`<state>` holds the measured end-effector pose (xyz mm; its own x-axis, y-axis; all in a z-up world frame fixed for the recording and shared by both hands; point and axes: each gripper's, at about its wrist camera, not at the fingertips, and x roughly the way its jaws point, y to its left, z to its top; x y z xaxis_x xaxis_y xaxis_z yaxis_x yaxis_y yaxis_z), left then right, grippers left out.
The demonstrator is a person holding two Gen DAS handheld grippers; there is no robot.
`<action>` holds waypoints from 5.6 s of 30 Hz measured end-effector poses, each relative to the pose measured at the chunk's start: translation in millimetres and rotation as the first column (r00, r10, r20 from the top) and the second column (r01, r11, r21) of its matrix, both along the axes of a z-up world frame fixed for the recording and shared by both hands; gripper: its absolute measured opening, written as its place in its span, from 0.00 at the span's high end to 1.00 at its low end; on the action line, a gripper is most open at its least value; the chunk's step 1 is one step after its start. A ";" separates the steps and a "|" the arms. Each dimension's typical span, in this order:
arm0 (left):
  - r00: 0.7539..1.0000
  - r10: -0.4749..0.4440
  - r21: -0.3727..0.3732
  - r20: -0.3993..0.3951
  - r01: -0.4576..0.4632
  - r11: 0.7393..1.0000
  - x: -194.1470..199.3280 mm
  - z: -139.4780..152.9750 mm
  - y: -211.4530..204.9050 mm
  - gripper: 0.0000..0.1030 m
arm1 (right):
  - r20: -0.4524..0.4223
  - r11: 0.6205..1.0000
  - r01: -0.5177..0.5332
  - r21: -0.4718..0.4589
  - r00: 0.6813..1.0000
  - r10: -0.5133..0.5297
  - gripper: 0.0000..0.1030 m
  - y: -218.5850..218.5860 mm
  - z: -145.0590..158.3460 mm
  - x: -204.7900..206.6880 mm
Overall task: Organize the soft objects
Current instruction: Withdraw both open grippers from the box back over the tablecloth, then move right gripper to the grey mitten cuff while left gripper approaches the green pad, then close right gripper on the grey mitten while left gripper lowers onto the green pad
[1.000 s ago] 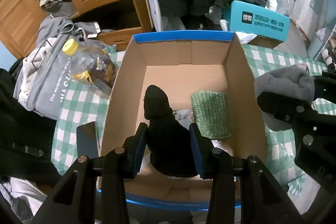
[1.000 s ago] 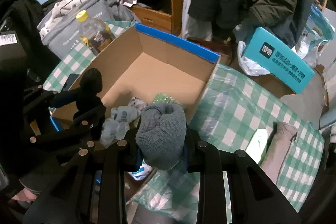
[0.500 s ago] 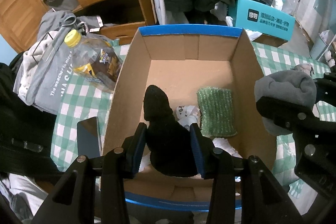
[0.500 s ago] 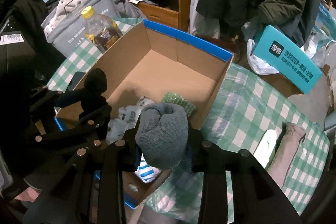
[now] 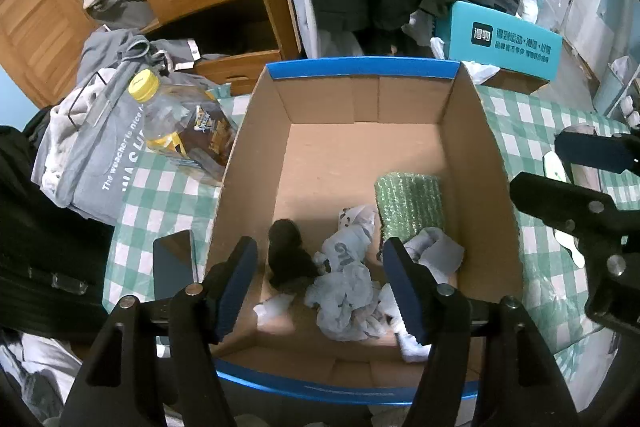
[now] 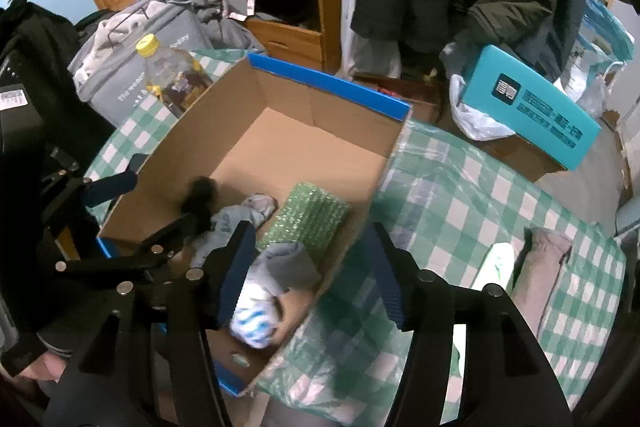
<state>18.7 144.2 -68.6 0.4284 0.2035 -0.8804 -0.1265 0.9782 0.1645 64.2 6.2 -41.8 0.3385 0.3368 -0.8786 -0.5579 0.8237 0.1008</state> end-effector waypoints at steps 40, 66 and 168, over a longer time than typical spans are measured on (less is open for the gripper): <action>0.990 -0.139 0.003 0.006 0.139 0.990 8.4 12.2 -88.8 0.24 | -0.016 0.969 0.242 -0.055 0.970 -0.244 0.30 -124.6 -17.6 3.2; 0.973 -0.230 0.022 -0.022 0.231 0.973 22.1 4.8 -155.5 0.23 | -0.027 0.923 0.374 -0.090 0.926 -0.377 0.29 -202.0 -30.2 4.3; 0.911 -0.150 -0.274 -0.384 0.043 0.961 145.3 -146.1 -306.2 0.20 | -0.131 0.778 0.572 -0.262 0.777 -0.615 0.38 -345.3 -144.9 46.0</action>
